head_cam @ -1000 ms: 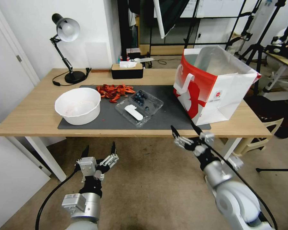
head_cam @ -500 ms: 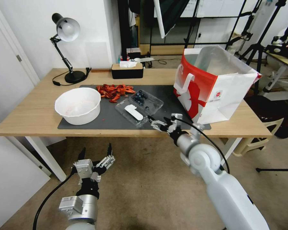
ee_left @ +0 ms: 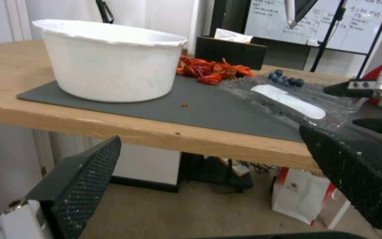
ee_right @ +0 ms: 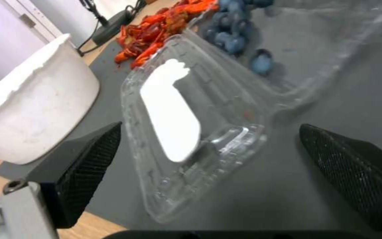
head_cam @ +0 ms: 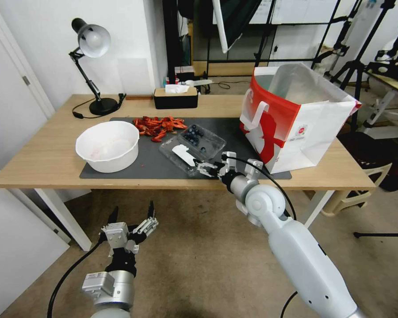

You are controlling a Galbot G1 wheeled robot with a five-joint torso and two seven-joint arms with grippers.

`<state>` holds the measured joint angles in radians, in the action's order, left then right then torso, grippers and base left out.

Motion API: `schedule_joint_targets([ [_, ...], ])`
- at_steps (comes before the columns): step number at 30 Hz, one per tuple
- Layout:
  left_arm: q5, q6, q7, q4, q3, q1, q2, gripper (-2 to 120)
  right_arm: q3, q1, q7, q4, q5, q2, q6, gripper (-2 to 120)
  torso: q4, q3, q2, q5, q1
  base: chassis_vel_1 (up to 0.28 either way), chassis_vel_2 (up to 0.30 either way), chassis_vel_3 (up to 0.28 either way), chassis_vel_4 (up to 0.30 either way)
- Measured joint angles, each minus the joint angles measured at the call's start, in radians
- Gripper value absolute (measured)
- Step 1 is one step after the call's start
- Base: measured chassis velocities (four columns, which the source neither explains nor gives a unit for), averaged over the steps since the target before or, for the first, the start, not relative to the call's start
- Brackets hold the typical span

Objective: Close the takeout container lid, then place the container into the takeout bag.

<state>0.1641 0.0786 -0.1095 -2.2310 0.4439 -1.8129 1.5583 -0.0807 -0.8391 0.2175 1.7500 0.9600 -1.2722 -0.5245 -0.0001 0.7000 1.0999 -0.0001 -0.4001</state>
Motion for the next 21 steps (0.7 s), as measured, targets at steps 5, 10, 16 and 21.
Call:
schedule_joint_targets([
  [5,0.01,0.0,-0.001,0.005,0.001,0.003,-0.006,100,0.026,0.035,0.014,-0.02,0.005,-0.018,-0.017,100,0.0001,0.0,0.0,0.0,0.0,0.0,0.0,0.0,0.0],
  [10,0.02,0.001,-0.002,0.007,0.002,0.004,-0.01,100,0.042,0.051,0.022,-0.038,0.006,-0.032,-0.024,100,0.0,0.0,0.0,0.0001,0.0,0.0,0.0,0.0,0.0],
  [16,0.028,0.008,-0.002,0.009,0.003,0.004,-0.012,100,0.052,0.061,0.013,-0.054,0.009,-0.039,-0.023,100,0.0001,0.0,0.0,0.0,0.0,0.0,0.0,0.0,0.0],
  [21,0.028,0.016,-0.002,0.01,0.003,0.0,-0.011,100,0.06,0.072,-0.02,-0.062,0.009,-0.048,-0.004,100,0.0,0.0,0.0,0.0,0.0,0.0,0.0,0.0,0.0],
])
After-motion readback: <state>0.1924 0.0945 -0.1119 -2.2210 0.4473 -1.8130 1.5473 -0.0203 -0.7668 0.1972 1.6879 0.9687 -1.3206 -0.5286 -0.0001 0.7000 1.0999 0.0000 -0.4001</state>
